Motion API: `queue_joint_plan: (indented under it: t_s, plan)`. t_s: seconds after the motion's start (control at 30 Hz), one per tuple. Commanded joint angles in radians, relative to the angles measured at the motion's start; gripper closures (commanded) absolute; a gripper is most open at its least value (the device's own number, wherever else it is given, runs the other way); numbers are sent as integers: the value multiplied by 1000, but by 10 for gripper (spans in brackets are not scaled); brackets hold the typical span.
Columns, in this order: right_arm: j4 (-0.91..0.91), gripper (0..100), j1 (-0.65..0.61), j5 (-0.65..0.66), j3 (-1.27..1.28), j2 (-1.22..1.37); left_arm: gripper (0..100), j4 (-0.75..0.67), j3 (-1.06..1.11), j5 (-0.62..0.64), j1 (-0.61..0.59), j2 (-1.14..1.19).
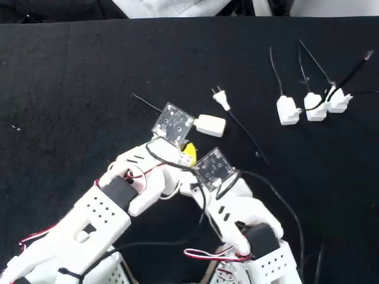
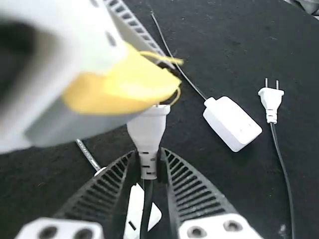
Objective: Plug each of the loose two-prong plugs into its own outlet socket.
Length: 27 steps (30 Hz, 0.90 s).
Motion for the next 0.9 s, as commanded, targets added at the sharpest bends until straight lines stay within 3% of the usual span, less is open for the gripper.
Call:
queue_joint_plan:
  t_s: [0.0,0.2,0.47,0.87]
  plan:
    - [3,988,-23,6,-58,-97,968,0,-64,-8,-4,-5]
    - [9,988,-21,6,-108,-88,967,0,-18,-8,-5,-11]
    - [26,988,-21,6,-114,-96,968,2,8,-5,-102,-11]
    - [25,988,-25,2,-148,-90,970,6,10,-2,-97,-3]
